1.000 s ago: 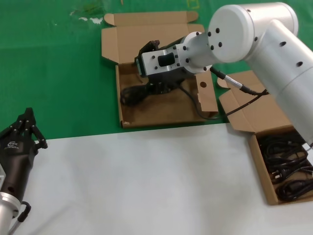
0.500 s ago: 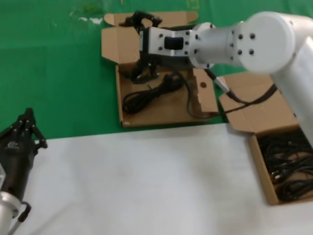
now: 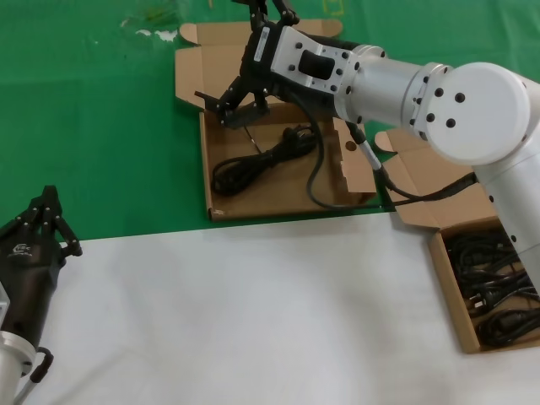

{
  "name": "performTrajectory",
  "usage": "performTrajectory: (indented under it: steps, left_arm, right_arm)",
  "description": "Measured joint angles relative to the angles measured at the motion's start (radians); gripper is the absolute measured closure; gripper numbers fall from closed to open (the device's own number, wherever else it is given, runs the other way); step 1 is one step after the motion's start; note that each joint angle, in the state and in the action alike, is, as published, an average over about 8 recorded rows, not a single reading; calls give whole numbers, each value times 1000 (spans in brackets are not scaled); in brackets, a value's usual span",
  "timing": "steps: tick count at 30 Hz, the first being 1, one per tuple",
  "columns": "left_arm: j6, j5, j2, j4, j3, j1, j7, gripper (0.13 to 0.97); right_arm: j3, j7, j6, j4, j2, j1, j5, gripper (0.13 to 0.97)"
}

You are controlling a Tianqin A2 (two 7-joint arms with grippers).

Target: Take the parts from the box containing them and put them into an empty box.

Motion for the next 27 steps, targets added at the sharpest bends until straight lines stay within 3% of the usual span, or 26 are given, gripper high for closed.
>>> performTrajectory:
  steps: [7, 11, 19, 23, 27]
  left_arm:
    - [0, 0, 0, 0, 0, 0, 0, 923]
    - [0, 0, 0, 0, 0, 0, 0, 903]
    - [0, 0, 0, 0, 0, 0, 0, 785]
    - [0, 0, 0, 0, 0, 0, 0, 785]
    - [0, 0, 0, 0, 0, 0, 0, 693]
  right_arm:
    - [10, -3, 16, 7, 1, -21, 15, 160]
    - [26, -8, 42, 20, 3, -56, 41, 149]
    - [69, -23, 111, 52, 9, -146, 109, 129]
    - [91, -31, 148, 70, 12, -195, 146, 129]
    - [114, -38, 185, 87, 14, -243, 182, 129]
